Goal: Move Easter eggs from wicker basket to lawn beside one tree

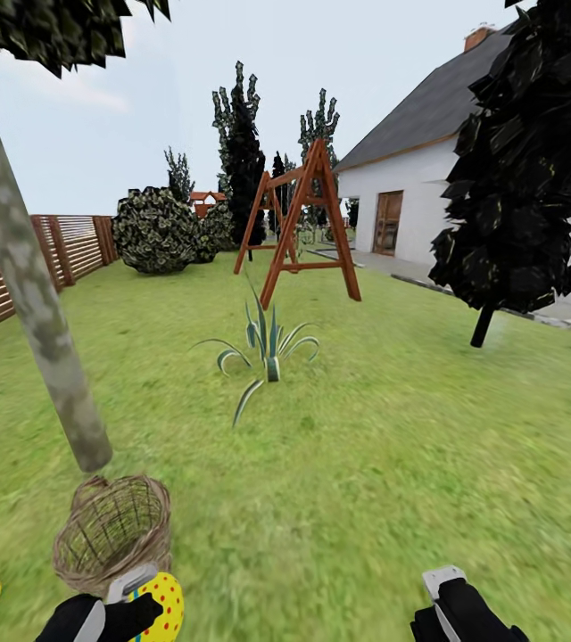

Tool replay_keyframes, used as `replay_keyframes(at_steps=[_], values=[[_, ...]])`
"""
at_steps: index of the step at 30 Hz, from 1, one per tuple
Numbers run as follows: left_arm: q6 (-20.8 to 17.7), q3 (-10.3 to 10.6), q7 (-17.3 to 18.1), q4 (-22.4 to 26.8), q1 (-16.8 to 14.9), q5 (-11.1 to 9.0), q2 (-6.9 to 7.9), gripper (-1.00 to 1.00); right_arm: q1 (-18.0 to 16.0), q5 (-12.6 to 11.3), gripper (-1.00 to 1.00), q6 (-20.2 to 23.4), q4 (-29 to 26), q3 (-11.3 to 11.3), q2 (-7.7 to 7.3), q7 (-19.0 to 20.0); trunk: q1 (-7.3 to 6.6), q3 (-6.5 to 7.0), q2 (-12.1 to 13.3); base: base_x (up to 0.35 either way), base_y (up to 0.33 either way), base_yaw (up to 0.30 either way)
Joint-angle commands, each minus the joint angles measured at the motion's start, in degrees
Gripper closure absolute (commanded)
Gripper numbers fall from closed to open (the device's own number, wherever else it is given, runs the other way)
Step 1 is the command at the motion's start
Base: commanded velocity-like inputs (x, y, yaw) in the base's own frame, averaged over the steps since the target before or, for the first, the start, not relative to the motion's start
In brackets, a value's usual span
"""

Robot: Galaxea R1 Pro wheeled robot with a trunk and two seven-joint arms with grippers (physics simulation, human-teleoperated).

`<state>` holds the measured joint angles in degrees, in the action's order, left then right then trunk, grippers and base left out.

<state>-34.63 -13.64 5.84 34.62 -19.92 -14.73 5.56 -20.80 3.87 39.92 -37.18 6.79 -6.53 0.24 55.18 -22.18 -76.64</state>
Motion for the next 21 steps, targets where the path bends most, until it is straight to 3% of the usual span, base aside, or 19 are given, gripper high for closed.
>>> replay_keyframes(at_steps=[1,6,11,14,16,21], values=[[-0.3,-0.2,0.2,-0.1,0.0,0.1,-0.1,1.0,0.0,0.4,-1.0,0.3,-0.1,0.3,-0.06,0.0,-0.19,0.12,0.4,0.342,0.0,0.0],[-0.3,-0.3,0.1,-0.2,0.0,0.1,-0.46,1.0,0.0,0.4,-1.0,0.3,-0.1,0.2,-0.2,0.0,-1.29,1.01,2.4,0.31,0.0,0.0],[0.3,-0.4,0.0,-0.2,0.0,0.1,-0.56,1.0,0.0,0.4,-1.0,0.3,0.0,0.2,-0.11,0.0,-2.39,1.91,4.4,0.03,-0.042,0.0],[1.3,-0.3,-0.1,-0.2,0.0,1.2,-1.57,1.0,0.0,0.4,-1.0,0.3,0.0,0.2,-0.06,0.0,-3.05,2.45,5.6,0.001,-0.299,0.0],[1.4,-0.3,-0.1,-0.3,0.0,2.3,-1.67,1.0,0.0,0.4,-1.0,0.3,0.0,0.2,0.0,0.0,-3.49,2.81,6.4,0.0,-0.335,0.0],[1.4,-0.3,-0.1,-0.3,0.0,2.7,-1.7,1.0,0.0,0.4,-1.0,0.2,0.0,0.3,0.03,0.0,-4.58,3.71,8.4,0.0,-0.34,0.013]])
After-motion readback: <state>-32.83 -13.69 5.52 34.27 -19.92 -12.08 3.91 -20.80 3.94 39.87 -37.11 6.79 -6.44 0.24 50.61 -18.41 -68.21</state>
